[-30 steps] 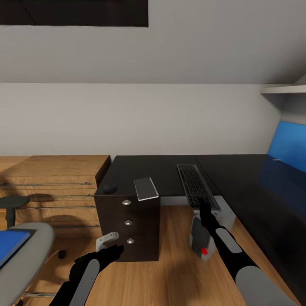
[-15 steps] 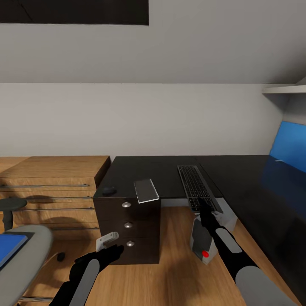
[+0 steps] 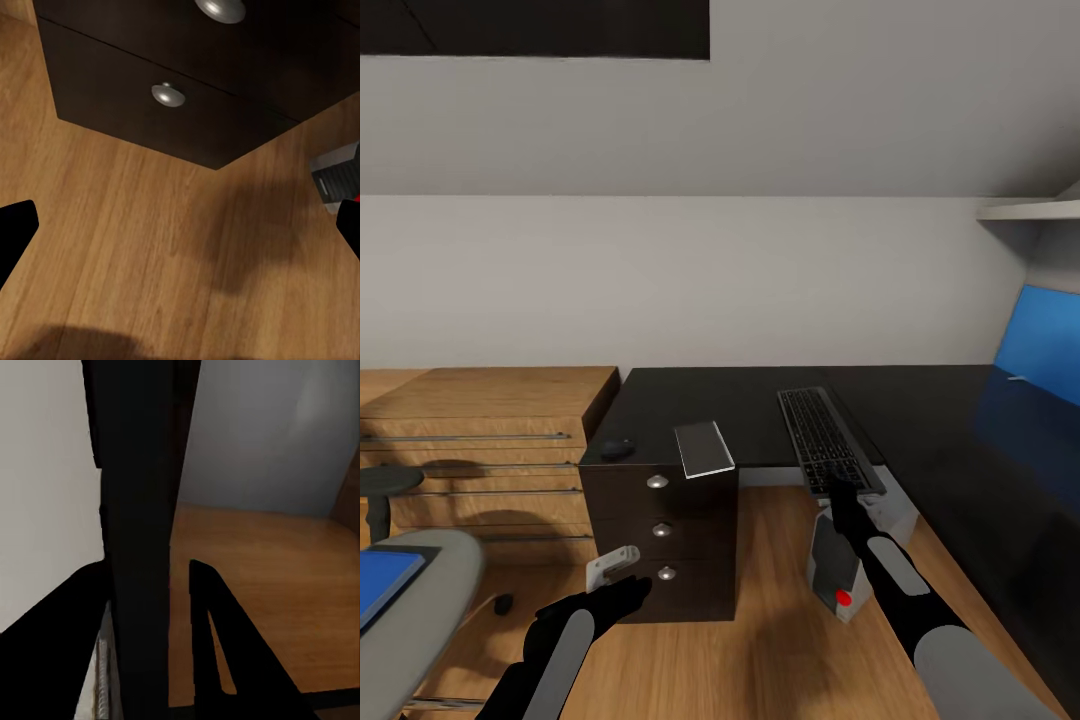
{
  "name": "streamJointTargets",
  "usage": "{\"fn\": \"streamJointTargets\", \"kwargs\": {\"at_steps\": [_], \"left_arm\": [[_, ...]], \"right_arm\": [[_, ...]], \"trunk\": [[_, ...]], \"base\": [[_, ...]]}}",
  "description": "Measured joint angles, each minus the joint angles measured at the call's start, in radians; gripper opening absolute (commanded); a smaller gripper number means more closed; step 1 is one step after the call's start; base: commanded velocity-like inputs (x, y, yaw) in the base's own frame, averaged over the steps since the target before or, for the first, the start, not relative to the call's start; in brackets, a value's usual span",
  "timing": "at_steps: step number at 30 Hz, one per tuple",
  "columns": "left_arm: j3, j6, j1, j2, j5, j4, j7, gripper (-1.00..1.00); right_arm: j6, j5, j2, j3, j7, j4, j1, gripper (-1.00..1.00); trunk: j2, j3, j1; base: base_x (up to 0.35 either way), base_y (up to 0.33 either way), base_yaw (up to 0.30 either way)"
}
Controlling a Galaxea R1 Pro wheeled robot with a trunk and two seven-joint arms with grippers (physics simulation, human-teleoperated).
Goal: In the bedroom, organize the workspace by keeping the computer under the desk, ensuring the monitor is on the desk, placing the keyboard on the desk next to the monitor, placing the mouse on the desk next to the keyboard, moving the folder from the swivel chair onto the desk next to the mouse, stacking the notebook on top of the folder with the pen on top of the notebook, and positioning the swivel chair next to the desk.
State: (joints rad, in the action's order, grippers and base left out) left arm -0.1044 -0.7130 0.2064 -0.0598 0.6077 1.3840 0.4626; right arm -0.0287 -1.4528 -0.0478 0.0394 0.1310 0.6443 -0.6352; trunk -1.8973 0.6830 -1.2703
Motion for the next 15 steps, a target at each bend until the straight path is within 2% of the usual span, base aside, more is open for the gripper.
{"fn": "streamJointTargets", "kwargs": {"at_steps": [9, 15], "left_arm": [[0.001, -0.001, 0.000, 0.000, 0.001, -0.002, 0.001, 1.00], [0.000, 0.000, 0.000, 0.000, 0.001, -0.002, 0.003, 1.00]], "right_arm": [[0.001, -0.001, 0.000, -0.001, -0.001, -0.001, 0.000, -1.00], [0.001, -0.001, 0.000, 0.000, -0.001, -0.001, -0.001, -1.00]], "trunk": [[0.000, 0.000, 0.000], [0.042, -0.019, 0.023]], "base": [[0.000, 0.000, 0.000], [0.000, 0.000, 0.000]]}}
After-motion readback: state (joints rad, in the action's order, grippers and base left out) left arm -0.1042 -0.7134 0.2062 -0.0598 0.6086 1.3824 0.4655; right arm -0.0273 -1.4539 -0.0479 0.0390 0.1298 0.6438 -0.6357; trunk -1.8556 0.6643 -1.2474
